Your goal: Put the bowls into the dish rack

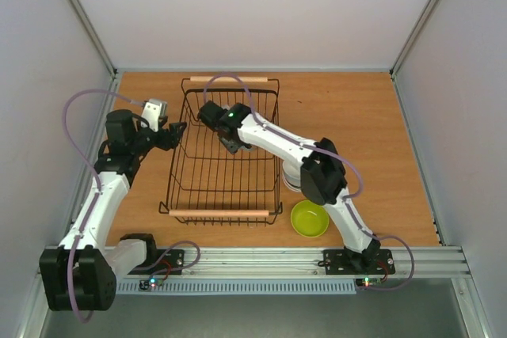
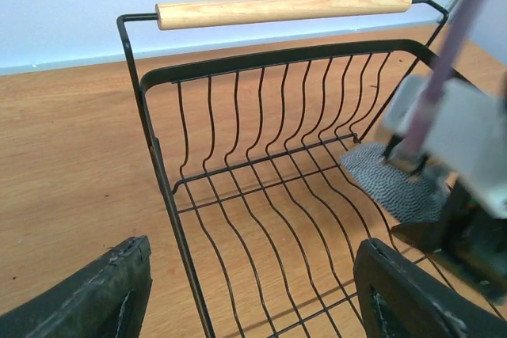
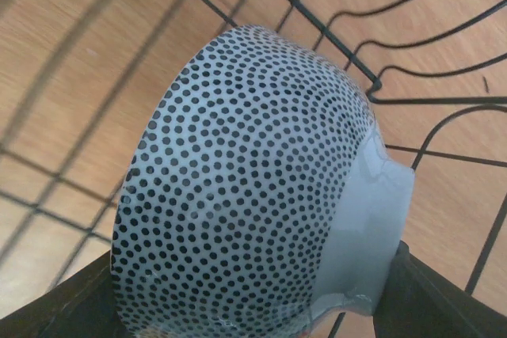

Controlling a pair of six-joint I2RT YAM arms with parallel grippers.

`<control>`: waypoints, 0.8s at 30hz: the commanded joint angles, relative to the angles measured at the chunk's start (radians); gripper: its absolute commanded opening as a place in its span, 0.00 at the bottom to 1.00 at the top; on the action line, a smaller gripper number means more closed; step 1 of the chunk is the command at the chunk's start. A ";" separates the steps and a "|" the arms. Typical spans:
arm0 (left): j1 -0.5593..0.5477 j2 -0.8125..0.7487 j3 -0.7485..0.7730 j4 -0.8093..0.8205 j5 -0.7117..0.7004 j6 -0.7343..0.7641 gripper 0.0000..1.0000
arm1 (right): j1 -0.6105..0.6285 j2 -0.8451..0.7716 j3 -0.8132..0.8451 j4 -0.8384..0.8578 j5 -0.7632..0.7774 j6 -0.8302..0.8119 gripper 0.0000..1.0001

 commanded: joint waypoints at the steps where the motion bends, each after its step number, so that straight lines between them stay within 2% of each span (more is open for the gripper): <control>1: 0.005 0.014 -0.017 0.095 0.015 -0.023 0.70 | 0.008 0.076 0.082 -0.121 0.224 -0.035 0.01; 10: 0.006 0.013 -0.021 0.095 0.072 -0.018 0.69 | 0.005 0.274 0.284 -0.273 0.375 -0.032 0.01; 17: 0.009 0.019 -0.025 0.103 0.083 -0.017 0.69 | 0.038 0.179 0.216 -0.227 0.460 -0.024 0.01; 24: 0.008 0.018 -0.027 0.103 0.095 -0.017 0.69 | 0.039 0.165 0.217 -0.285 0.444 -0.006 0.01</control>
